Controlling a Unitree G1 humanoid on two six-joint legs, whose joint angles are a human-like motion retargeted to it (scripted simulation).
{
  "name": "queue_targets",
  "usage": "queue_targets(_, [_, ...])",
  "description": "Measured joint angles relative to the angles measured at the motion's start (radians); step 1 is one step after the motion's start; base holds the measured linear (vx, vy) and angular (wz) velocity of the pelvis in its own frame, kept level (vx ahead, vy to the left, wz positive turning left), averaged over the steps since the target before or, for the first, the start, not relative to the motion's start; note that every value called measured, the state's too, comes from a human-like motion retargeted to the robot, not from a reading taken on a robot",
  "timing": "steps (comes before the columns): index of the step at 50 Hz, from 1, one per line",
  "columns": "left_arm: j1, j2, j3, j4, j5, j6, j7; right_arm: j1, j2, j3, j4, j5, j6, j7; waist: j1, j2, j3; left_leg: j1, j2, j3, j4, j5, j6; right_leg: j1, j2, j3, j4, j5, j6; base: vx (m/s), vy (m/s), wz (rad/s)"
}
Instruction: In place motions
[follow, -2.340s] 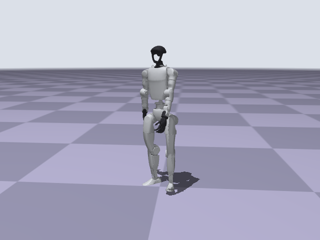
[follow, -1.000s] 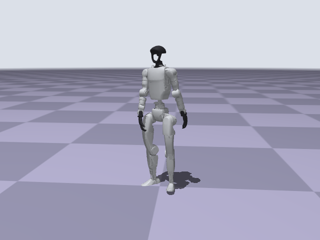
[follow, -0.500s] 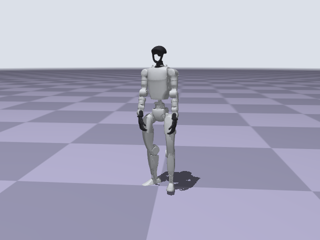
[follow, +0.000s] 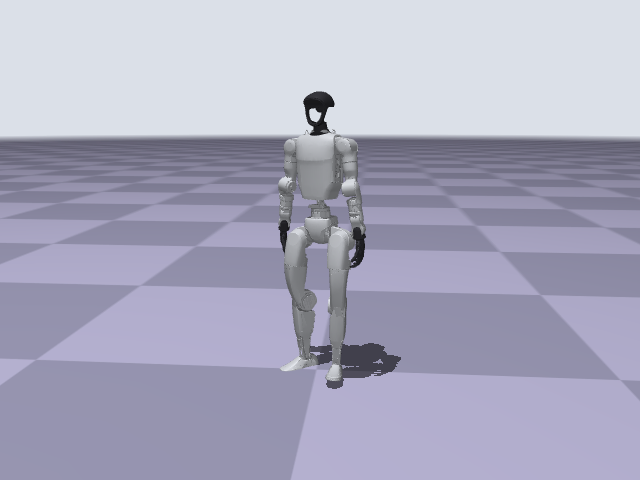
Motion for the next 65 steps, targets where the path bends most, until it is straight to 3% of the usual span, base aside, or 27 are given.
queue_targets(10, [0.015, 0.013, 0.014, 0.000, 0.007, -0.025, -0.027, -0.064, 0.038, 0.093, -0.139, -0.061, -0.079, 0.035, 0.018, 0.016, 0.031, 0.018, 0.012, 0.035, -0.015, -0.024, 0.011, -0.087, -0.014, 0.080, 0.137, -0.008, 0.033, 0.02, 0.05, -0.34])
queue_targets(13, [0.020, 0.021, -0.002, 0.000, 0.018, -0.020, -0.028, -0.074, 0.050, 0.129, -0.163, -0.089, -0.094, 0.031, 0.004, 0.019, 0.032, 0.019, 0.021, 0.044, -0.020, -0.024, 0.011, -0.118, 0.004, 0.158, 0.170, -0.013, 0.025, -0.02, -0.06, -0.23])
queue_targets(17, [0.005, 0.032, -0.036, -0.002, 0.047, -0.015, -0.022, -0.063, 0.059, 0.141, -0.176, -0.103, -0.106, 0.036, -0.018, 0.009, 0.028, 0.019, 0.021, 0.027, -0.015, -0.020, 0.008, -0.094, 0.008, 0.140, 0.135, -0.007, 0.010, -0.02, -0.08, 0.25])
queue_targets(38, [0.013, -0.026, -0.066, -0.066, 0.071, -0.036, -0.031, -0.039, 0.037, 0.076, -0.099, -0.035, -0.054, 0.025, -0.089, 0.044, -0.025, 0.017, 0.110, 0.027, -0.001, 0.034, -0.060, -0.051, 0.097, 0.115, 0.031, -0.009, -0.060, -0.09, -0.14, 0.03])
queue_targets(45, [0.029, -0.013, -0.037, -0.082, 0.054, -0.023, -0.043, -0.047, 0.040, 0.071, -0.105, -0.055, -0.050, 0.038, -0.120, 0.042, -0.006, -0.004, 0.161, 0.025, 0.049, 0.087, -0.079, -0.035, 0.128, 0.095, 0.022, -0.026, -0.089, -0.19, -0.22, 0.16])
queue_targets(52, [0.055, 0.016, -0.024, -0.122, 0.066, -0.025, -0.030, -0.045, 0.036, 0.067, -0.101, -0.075, -0.046, 0.025, -0.125, 0.014, 0.011, -0.063, 0.181, -0.028, 0.153, 0.174, -0.056, -0.024, 0.134, 0.086, 0.005, -0.029, -0.112, -0.21, -0.18, 0.11])
queue_targets(60, [0.092, 0.025, 0.015, -0.136, 0.061, -0.038, 0.000, -0.049, 0.000, 0.071, -0.053, -0.096, -0.023, -0.012, -0.071, 0.005, 0.056, -0.185, 0.102, -0.141, 0.138, 0.077, 0.010, -0.015, 0.130, 0.107, -0.002, -0.018, -0.137, -0.17, -0.07, -0.05])
queue_targets(65, [0.110, 0.021, 0.023, -0.128, 0.047, -0.041, 0.003, -0.058, -0.018, 0.066, -0.027, -0.068, -0.003, -0.031, -0.035, 0.002, 0.118, -0.299, 0.067, -0.130, 0.109, 0.057, 0.051, 0.012, 0.111, 0.084, -0.005, -0.003, -0.149, -0.14, -0.04, 0.16])
